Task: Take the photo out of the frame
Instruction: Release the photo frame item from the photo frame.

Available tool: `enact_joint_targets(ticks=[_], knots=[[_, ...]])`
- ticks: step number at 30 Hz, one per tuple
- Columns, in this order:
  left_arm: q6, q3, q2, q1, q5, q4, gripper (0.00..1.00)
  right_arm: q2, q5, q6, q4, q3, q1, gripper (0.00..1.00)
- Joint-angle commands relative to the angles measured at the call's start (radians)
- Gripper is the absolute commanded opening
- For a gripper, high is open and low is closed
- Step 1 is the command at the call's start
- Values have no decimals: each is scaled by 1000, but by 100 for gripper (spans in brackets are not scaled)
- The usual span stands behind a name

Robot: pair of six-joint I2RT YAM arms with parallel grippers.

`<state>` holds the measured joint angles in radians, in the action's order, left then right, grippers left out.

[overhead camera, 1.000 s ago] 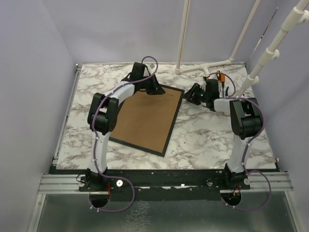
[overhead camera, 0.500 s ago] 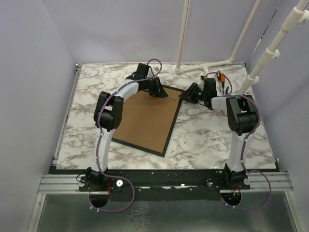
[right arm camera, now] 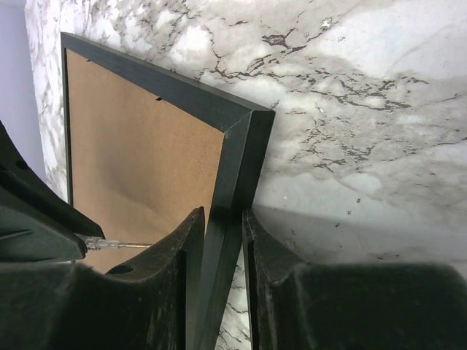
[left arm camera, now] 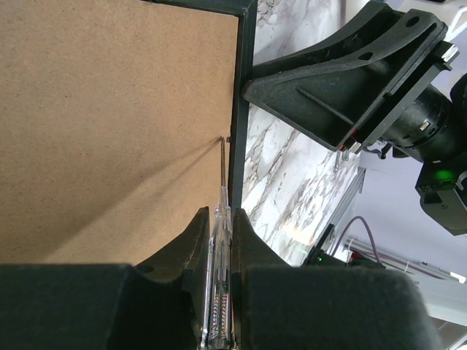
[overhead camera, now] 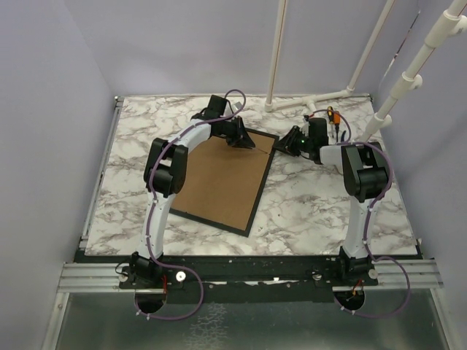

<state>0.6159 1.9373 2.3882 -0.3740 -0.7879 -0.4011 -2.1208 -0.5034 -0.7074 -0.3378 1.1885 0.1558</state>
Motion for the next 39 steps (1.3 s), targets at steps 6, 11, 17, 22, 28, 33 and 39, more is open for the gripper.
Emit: enact_joint_targets(ticks=[6, 11, 17, 22, 28, 33, 39], knots=[[-21, 17, 67, -26, -4, -81, 0, -25, -32, 4, 20, 20, 7, 27], [-22, 19, 69, -30, -14, -81, 0, -28, -35, 4, 22, 22, 7, 27], [-18, 22, 76, -31, -14, -82, 0, -28, -41, 1, 22, 25, 7, 27], [-12, 40, 94, -38, -28, -82, 0, -31, -53, 0, 19, 24, 8, 26], [-10, 44, 92, -42, -46, -78, 0, -31, -74, -12, 4, 10, 13, 24], [-5, 37, 77, -50, -48, -74, 0, -30, -78, -30, -11, 1, 17, 24], [12, 17, 52, -74, -7, -73, 0, -28, -54, -36, -5, 2, 32, 23]])
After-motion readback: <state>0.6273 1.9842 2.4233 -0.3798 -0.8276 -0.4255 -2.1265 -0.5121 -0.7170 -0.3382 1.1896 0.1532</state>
